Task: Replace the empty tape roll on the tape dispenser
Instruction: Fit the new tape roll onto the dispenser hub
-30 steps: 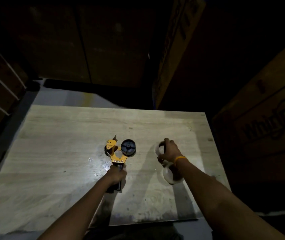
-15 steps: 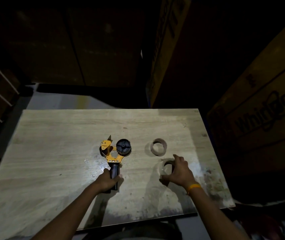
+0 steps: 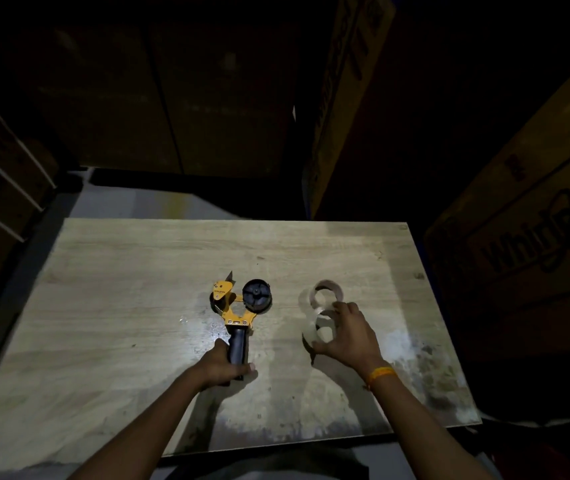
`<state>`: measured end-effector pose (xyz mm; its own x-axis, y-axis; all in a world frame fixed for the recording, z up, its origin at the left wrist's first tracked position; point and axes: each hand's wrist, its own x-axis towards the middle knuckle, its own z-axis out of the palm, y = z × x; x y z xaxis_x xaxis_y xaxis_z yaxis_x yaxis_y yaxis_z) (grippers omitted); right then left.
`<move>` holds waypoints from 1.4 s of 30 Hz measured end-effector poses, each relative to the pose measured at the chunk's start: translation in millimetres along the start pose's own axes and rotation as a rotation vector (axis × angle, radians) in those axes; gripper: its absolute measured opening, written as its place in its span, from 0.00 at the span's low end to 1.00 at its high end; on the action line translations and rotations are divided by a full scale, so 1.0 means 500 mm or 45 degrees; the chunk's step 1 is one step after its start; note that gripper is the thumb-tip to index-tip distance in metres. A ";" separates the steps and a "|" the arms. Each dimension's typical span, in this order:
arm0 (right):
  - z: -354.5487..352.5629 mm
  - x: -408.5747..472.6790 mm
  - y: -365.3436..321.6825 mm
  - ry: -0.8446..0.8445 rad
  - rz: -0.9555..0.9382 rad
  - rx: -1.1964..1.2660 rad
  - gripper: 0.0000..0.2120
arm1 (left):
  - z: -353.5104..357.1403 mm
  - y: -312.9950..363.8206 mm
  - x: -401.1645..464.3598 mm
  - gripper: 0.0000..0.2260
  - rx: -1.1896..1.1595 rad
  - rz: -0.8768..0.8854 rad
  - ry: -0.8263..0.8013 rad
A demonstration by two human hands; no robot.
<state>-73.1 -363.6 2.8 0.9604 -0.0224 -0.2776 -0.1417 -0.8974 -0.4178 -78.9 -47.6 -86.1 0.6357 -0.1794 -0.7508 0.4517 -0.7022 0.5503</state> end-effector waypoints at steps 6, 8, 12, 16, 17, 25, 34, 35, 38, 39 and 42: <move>-0.004 0.069 -0.114 0.004 -0.191 -0.029 0.51 | -0.005 -0.007 -0.021 0.39 0.003 0.022 0.016; 0.001 0.090 -0.152 -0.015 -0.233 -0.063 0.50 | -0.004 -0.010 -0.034 0.40 0.004 0.030 0.025; 0.023 0.133 -0.208 -0.070 -0.298 -0.087 0.48 | -0.008 -0.022 -0.045 0.42 -0.003 0.051 0.001; 0.042 0.158 -0.248 -0.136 -0.319 -0.115 0.48 | -0.008 -0.034 -0.059 0.37 -0.055 0.077 -0.031; 0.047 0.162 -0.257 -0.143 -0.317 -0.122 0.48 | -0.009 -0.036 -0.062 0.37 -0.058 0.088 -0.034; 0.078 0.197 -0.287 -0.175 -0.299 -0.237 0.46 | -0.005 -0.031 -0.064 0.39 -0.132 0.042 -0.003; 0.101 0.228 -0.316 -0.182 -0.237 -0.355 0.45 | 0.003 -0.043 -0.041 0.35 -0.079 0.010 0.035; 0.105 0.232 -0.324 -0.188 -0.252 -0.394 0.43 | 0.003 -0.045 -0.038 0.36 -0.073 0.003 0.045; 0.120 0.243 -0.336 -0.252 -0.267 -0.404 0.32 | 0.006 -0.051 -0.031 0.38 -0.039 0.006 0.061; 0.119 0.248 -0.337 -0.287 -0.271 -0.403 0.28 | 0.007 -0.054 -0.028 0.39 -0.019 0.008 0.065; 0.108 0.261 -0.331 -0.369 -0.317 -0.439 0.29 | 0.011 -0.065 -0.014 0.42 0.036 0.023 0.070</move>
<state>62.9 -194.3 -11.0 0.8421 0.2897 -0.4549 0.2173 -0.9542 -0.2054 -101.5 -27.1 -100.9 0.6773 -0.1551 -0.7192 0.4221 -0.7187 0.5525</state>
